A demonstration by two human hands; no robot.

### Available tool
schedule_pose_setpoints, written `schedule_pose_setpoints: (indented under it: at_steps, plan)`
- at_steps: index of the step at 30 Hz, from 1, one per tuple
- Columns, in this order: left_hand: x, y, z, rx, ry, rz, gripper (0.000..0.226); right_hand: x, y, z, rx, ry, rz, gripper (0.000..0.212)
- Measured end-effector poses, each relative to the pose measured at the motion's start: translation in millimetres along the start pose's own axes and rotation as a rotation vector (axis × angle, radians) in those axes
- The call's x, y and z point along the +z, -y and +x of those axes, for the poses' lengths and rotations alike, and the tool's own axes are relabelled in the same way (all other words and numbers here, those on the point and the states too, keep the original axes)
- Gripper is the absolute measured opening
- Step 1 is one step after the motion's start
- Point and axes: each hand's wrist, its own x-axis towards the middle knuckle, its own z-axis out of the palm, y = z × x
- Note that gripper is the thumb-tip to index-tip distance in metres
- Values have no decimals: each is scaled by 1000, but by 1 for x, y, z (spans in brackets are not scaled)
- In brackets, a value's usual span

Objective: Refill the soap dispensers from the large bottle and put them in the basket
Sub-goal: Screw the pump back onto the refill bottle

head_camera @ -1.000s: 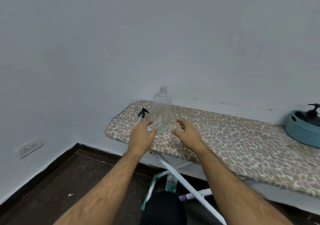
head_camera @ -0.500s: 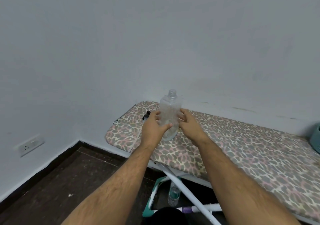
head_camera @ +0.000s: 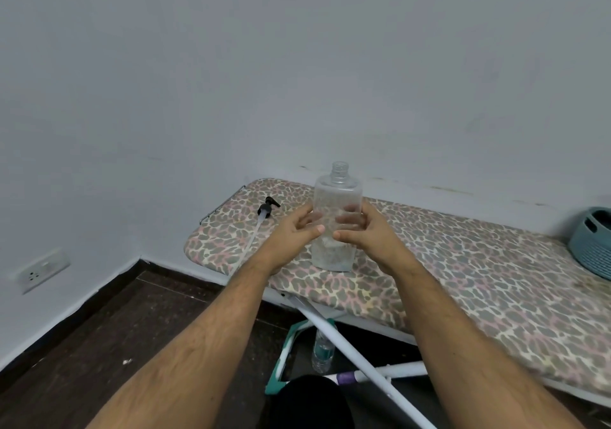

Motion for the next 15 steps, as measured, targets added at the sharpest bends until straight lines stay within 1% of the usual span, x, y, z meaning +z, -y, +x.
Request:
schedule_pose_setpoints:
  at_steps: [2, 3, 6, 8, 10, 11, 12, 13, 15]
  plan:
    - [-9, -1, 0, -16, -62, 23, 55, 2, -1, -4, -7, -34, 19, 59]
    - [-15, -1, 1, -13, -123, 78, 53, 3, 0, -6, -11, -51, 27, 57]
    - [-37, 0, 9, -38, -396, 365, 44, 9, 1, -8, -30, -86, 44, 54]
    - [-53, 2, 18, -114, -519, 565, 45, 12, 1, -9, -39, -88, 34, 55]
    - [-65, 3, 31, -199, -557, 747, 52, 16, 0, -9, -43, -83, 13, 56]
    - [-68, 3, 38, -250, -552, 818, 50, 17, 0, -9, -44, -80, 6, 56]
    - [-71, 4, 45, -302, -543, 877, 43, 18, 0, -9, -45, -82, 3, 55]
    - [-73, 6, 52, -351, -535, 921, 41, 19, 1, -9, -49, -88, 0, 55]
    - [-74, 16, 68, -409, -534, 966, 50, 19, -1, -7, -49, -99, -12, 55]
